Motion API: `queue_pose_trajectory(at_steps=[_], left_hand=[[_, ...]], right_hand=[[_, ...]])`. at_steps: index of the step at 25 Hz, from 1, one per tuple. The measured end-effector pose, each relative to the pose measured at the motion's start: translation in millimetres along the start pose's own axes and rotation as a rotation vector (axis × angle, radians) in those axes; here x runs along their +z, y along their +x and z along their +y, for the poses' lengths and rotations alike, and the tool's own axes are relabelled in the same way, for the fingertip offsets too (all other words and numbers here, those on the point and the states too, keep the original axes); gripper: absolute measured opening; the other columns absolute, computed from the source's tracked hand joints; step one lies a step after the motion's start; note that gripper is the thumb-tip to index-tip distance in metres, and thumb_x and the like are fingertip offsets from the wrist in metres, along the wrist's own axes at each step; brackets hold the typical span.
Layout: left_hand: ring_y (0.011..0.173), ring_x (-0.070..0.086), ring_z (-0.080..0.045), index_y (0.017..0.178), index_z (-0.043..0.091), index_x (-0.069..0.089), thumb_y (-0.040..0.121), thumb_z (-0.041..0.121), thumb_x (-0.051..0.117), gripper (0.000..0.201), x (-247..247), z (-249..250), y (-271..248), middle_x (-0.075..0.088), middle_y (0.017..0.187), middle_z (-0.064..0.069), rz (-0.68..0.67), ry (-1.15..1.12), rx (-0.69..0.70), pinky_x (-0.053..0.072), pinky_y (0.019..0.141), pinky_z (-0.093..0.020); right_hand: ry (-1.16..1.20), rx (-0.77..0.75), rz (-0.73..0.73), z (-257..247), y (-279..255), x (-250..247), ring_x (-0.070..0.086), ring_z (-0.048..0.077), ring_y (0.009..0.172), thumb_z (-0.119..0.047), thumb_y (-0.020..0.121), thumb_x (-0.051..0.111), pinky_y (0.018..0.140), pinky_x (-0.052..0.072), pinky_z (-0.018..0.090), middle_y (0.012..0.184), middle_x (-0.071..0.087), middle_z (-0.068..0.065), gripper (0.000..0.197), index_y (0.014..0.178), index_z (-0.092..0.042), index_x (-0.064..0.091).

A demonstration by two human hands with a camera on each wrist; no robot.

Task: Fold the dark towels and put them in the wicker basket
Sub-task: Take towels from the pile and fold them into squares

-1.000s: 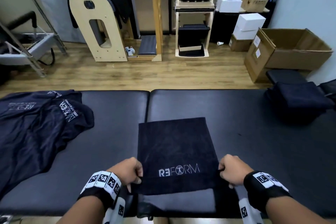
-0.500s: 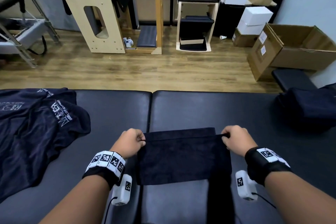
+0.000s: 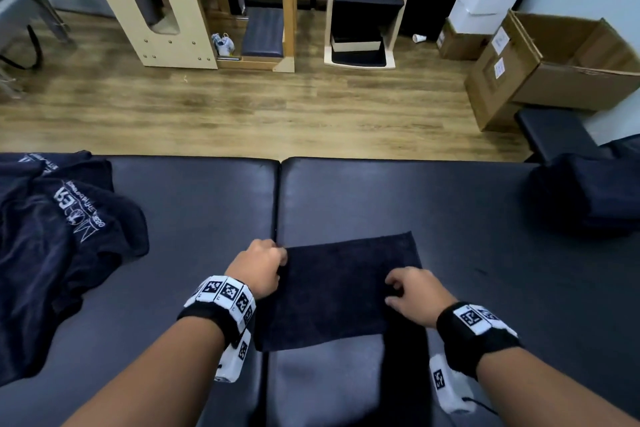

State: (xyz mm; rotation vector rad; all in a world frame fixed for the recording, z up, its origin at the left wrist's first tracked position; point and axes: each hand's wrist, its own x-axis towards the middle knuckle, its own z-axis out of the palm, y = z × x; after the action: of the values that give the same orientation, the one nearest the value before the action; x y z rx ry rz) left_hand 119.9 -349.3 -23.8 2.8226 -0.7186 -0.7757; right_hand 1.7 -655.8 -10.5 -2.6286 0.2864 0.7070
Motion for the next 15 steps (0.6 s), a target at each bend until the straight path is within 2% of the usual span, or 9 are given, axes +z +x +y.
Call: queue_pose_trajectory(at_steps=[2, 5, 8, 11, 13, 15], left_hand=[[0.118, 0.042, -0.025, 0.114, 0.023, 0.058, 0.085, 0.018, 0.059, 0.029, 3.4, -1.1, -2.9, 0.053, 0.117, -0.002, 0.037, 0.108, -0.01, 0.045, 0.092, -0.037], [0.115, 0.041, -0.027, 0.113, 0.022, 0.057, 0.085, 0.027, 0.06, 0.029, 11.4, 3.9, -13.8, 0.055, 0.115, -0.003, 0.046, 0.266, -0.02, 0.043, 0.09, -0.038], [0.113, 0.044, -0.027, 0.11, 0.021, 0.057, 0.085, 0.034, 0.062, 0.029, 25.4, 19.7, -35.1, 0.059, 0.114, -0.005, -0.024, 0.276, -0.047, 0.043, 0.091, -0.039], [0.115, 0.047, -0.027, 0.105, 0.022, 0.06, 0.085, 0.041, 0.064, 0.028, 42.9, 48.7, -60.2, 0.063, 0.113, -0.004, -0.053, 0.186, -0.039, 0.043, 0.093, -0.039], [0.113, 0.051, -0.026, 0.101, 0.021, 0.063, 0.085, 0.042, 0.064, 0.026, 63.1, 76.9, -78.6, 0.067, 0.108, -0.004, -0.102, 0.082, 0.004, 0.044, 0.094, -0.039], [0.109, 0.057, -0.025, 0.099, 0.022, 0.064, 0.086, 0.042, 0.062, 0.024, 84.9, 104.2, -100.0, 0.069, 0.104, -0.003, -0.153, -0.014, 0.055, 0.047, 0.092, -0.036]], right_hand=[[-0.061, -0.044, -0.063, 3.1, -6.7, 10.1, 0.057, 0.018, 0.114, -0.041, 0.078, 0.075, 0.096, 0.049, 0.03, 0.122, 0.054, -0.005, 0.058, 0.132, -0.03, 0.055], [-0.129, -0.055, -0.016, 9.7, -9.6, 12.5, 0.053, 0.017, 0.121, -0.042, 0.078, 0.073, 0.098, 0.049, 0.035, 0.131, 0.045, -0.009, 0.068, 0.14, -0.032, 0.047], [-0.061, -0.003, 0.08, 16.3, -13.9, 11.6, 0.054, 0.02, 0.124, -0.035, 0.085, 0.066, 0.102, 0.047, 0.037, 0.136, 0.047, -0.007, 0.057, 0.139, -0.025, 0.051], [-0.014, -0.025, 0.193, 6.0, -27.0, 21.7, 0.055, 0.022, 0.119, -0.026, 0.089, 0.059, 0.099, 0.048, 0.037, 0.125, 0.054, -0.002, 0.036, 0.124, -0.02, 0.061], [-0.058, -0.103, 0.178, -4.3, -41.3, 37.4, 0.052, 0.023, 0.117, -0.027, 0.091, 0.056, 0.099, 0.046, 0.036, 0.119, 0.055, -0.001, 0.031, 0.12, -0.019, 0.062], [-0.121, -0.158, 0.079, -4.5, -62.1, 54.2, 0.051, 0.023, 0.118, -0.032, 0.092, 0.054, 0.1, 0.045, 0.037, 0.12, 0.056, -0.001, 0.032, 0.122, -0.022, 0.06]])
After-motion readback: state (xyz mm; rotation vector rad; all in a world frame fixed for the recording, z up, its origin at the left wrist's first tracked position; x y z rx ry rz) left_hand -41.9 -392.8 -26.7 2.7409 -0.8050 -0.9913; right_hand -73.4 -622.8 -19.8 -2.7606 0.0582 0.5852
